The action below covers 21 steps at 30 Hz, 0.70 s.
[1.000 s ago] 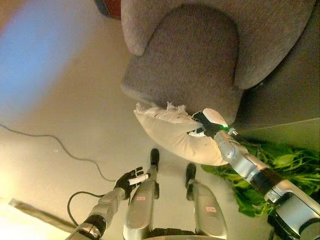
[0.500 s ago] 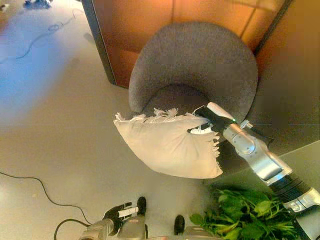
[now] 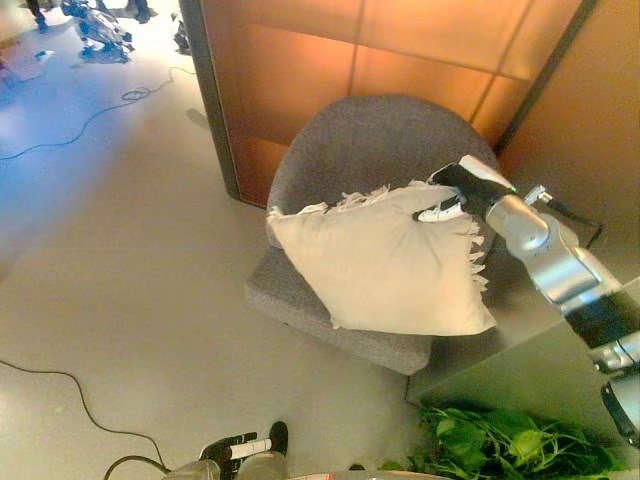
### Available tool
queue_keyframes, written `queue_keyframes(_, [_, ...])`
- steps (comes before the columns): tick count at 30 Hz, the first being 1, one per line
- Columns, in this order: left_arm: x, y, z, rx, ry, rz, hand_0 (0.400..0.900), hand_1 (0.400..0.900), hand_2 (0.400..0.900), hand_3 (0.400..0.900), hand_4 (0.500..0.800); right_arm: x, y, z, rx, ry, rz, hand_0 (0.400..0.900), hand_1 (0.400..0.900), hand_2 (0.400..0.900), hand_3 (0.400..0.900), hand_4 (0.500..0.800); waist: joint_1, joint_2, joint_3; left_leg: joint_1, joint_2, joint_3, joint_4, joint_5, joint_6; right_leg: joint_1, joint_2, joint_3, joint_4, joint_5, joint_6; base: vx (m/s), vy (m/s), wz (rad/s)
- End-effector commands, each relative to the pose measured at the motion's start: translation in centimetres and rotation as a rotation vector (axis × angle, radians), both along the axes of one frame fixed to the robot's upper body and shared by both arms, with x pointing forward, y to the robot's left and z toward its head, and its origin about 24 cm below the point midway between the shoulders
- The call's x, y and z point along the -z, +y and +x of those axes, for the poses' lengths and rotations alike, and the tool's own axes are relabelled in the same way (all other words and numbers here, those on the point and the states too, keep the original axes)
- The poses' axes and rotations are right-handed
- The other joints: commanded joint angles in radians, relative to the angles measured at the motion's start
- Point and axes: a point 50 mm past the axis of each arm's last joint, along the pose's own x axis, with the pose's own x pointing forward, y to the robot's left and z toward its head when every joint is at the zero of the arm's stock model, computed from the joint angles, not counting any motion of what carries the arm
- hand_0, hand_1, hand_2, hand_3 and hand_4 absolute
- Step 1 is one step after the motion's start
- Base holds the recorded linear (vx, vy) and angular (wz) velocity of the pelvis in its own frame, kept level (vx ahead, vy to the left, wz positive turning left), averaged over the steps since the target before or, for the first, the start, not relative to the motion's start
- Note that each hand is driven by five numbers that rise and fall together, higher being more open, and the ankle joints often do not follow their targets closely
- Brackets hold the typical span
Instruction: Pick up the pillow and put it on the sofa.
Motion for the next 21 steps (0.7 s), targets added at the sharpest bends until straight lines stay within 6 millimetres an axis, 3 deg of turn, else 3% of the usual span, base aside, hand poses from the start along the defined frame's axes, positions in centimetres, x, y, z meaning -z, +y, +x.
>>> queue_keyframes(1, [0.3,0.4,-1.1,0.098,0.093,0.014,0.9,0.9,0.9,0.9,0.8,-11.9,0.5,2.3,0.056,-0.384,-0.008,0.9,0.9,0.9,0.9,0.8,0.093,-0.044,-0.124,0.076,0.008,0.012,0.004,-0.159,-0.049,-0.069,0.008,-0.051,0.056,-0.016,0.008,0.04,-0.023,0.22])
queue_keyframes(6, [0.3,0.6,-1.2,0.143,0.112,0.014,0.9,0.9,0.9,0.9,0.8,-13.3,-1.6,3.4,0.213,-0.342,-0.057,0.9,0.9,0.9,0.9,0.8,0.147,-0.047,-0.128,0.072,0.004,-0.022,0.003,-0.152,-0.053,-0.049,0.007,-0.086,0.043,-0.016,0.005,0.04,-0.009,0.27])
queue_keyframes(8, [0.3,0.6,-1.2,0.143,0.113,0.013,0.9,0.9,0.9,0.9,0.8,-13.3,-1.6,3.5,0.215,-0.341,-0.056,0.9,0.9,0.9,0.9,0.8,0.148,-0.046,-0.128,0.072,0.004,-0.023,0.003,-0.152,-0.053,-0.049,0.007,-0.087,0.043,-0.016,0.005,0.03,0.005,0.19])
queue_keyframes(10, [0.3,1.0,-1.8,0.169,0.134,0.009,0.9,0.9,0.9,0.9,0.8,-14.6,-2.7,3.4,0.276,-0.31,-0.073,0.9,0.9,0.9,0.9,0.8,0.175,-0.043,-0.134,0.066,0.0,-0.051,0.001,-0.144,-0.055,-0.041,0.006,-0.108,0.039,-0.017,0.003,0.08,0.02,0.42])
queue_keyframes(21, [0.4,0.6,-1.8,0.179,0.123,-0.007,0.9,0.9,0.9,0.9,0.8,-14.7,-2.8,3.3,0.268,-0.307,-0.068,0.9,0.9,0.9,0.9,0.8,0.163,-0.032,-0.137,0.068,-0.005,-0.05,0.003,-0.144,-0.051,-0.043,-0.001,-0.098,0.046,-0.021,0.005,0.01,0.009,-0.01])
